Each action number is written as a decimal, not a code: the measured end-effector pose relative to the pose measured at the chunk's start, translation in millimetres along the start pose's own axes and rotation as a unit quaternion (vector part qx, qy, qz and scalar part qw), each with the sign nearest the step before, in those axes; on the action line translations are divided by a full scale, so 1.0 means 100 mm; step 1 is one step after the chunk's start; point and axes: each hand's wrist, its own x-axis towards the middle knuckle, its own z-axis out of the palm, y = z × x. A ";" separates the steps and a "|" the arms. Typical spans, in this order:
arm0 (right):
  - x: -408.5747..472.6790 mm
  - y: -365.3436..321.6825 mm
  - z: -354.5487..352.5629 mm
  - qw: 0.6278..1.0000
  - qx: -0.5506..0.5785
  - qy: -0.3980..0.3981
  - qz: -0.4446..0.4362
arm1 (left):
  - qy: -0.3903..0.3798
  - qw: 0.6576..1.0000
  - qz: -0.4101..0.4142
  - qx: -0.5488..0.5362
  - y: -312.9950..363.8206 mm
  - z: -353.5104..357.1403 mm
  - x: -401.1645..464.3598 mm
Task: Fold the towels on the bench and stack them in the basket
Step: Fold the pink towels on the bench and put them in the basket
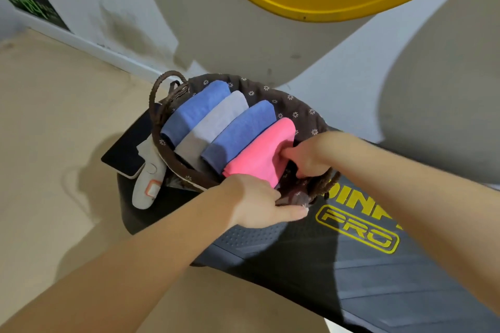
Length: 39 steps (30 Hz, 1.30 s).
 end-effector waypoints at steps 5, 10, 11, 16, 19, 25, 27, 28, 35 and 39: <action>0.01 -0.03 0.06 0.995 0.057 0.079 0.013 | 0.150 0.978 0.021 -0.145 0.00 -0.14 -0.12; -0.09 0.00 0.03 0.943 0.195 0.268 0.027 | 0.463 0.886 0.004 -0.010 -0.19 -0.13 -0.12; -0.08 -0.04 0.02 0.940 0.213 0.264 0.024 | 0.421 0.906 -0.046 -0.010 -0.19 -0.11 -0.09; 0.07 -0.31 0.09 0.931 0.314 0.187 0.007 | 0.338 0.927 -0.164 0.017 -0.18 0.00 0.03; 0.07 -0.24 0.06 0.936 0.324 0.136 0.006 | 0.323 0.929 -0.180 -0.003 -0.17 -0.05 0.04; -0.38 0.29 -0.24 0.879 0.369 0.298 0.044 | 0.374 0.908 -0.155 -0.110 -0.03 -0.46 -0.28; -0.74 0.42 -0.29 0.880 0.369 0.295 0.048 | 0.351 0.920 -0.144 -0.093 0.18 -0.71 -0.55; -0.86 0.46 -0.29 0.891 0.358 0.278 0.038 | 0.335 0.929 -0.143 -0.070 0.26 -0.80 -0.65; -2.51 0.82 -0.55 0.899 0.401 0.166 0.051 | 0.198 0.973 -0.092 -0.080 0.99 -1.75 -1.78; -3.57 0.88 -0.82 0.892 0.424 0.137 0.075 | 0.133 0.983 -0.048 -0.116 1.42 -2.27 -2.44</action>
